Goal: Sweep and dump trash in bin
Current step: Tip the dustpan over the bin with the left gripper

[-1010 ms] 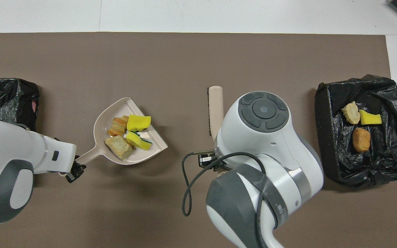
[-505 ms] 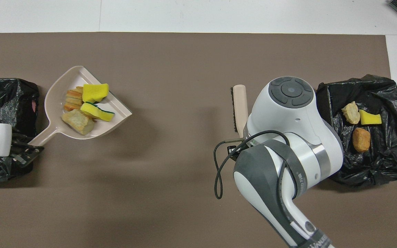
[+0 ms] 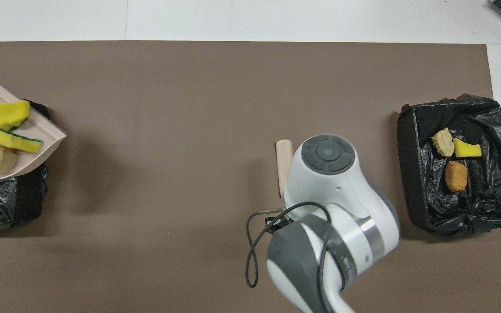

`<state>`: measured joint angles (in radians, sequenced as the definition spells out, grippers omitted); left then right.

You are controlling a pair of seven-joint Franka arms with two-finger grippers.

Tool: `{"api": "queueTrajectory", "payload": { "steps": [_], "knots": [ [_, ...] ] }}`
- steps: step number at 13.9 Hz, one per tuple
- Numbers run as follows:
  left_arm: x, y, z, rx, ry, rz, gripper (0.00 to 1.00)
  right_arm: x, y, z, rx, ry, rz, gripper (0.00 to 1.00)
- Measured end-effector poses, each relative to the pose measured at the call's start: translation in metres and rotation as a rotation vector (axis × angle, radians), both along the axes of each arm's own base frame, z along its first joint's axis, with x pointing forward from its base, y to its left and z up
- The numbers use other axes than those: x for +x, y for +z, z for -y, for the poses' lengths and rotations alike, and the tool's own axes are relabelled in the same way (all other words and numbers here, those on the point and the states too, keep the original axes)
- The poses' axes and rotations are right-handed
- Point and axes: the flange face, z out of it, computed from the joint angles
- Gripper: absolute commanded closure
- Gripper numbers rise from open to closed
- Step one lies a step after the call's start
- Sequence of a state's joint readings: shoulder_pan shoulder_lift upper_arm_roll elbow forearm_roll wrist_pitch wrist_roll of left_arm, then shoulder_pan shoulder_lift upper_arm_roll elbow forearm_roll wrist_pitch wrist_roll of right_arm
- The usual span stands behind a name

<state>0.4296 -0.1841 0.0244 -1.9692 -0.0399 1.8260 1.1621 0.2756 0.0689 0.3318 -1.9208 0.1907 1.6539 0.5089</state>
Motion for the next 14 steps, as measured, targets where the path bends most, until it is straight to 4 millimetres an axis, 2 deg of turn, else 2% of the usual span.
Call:
{"api": "queueTrajectory", "payload": {
  "steps": [2, 5, 6, 8, 10, 14],
  "knots": [
    [-0.001, 0.009, -0.032, 0.104, -0.004, -0.063, 1.0, -0.039, -0.006, -0.044, -0.023, -0.002, 0.024, 1.0],
    [0.003, 0.011, -0.083, 0.198, -0.072, -0.105, 1.0, -0.09, -0.043, -0.092, -0.047, -0.014, 0.055, 1.0],
    [0.007, 0.009, -0.097, 0.24, -0.1, -0.12, 1.0, -0.102, -0.056, -0.105, -0.05, -0.021, 0.061, 1.0],
    [0.023, 0.002, -0.111, 0.358, -0.188, -0.146, 1.0, -0.118, -0.079, -0.126, -0.056, -0.026, 0.058, 1.0],
    [0.038, -0.006, -0.111, 0.472, -0.297, -0.199, 1.0, -0.121, -0.092, -0.13, -0.064, -0.025, 0.045, 1.0],
    [0.076, -0.007, -0.063, 0.67, -0.5, -0.306, 1.0, -0.115, -0.106, -0.13, -0.063, -0.042, 0.032, 1.0]
  ]
}}
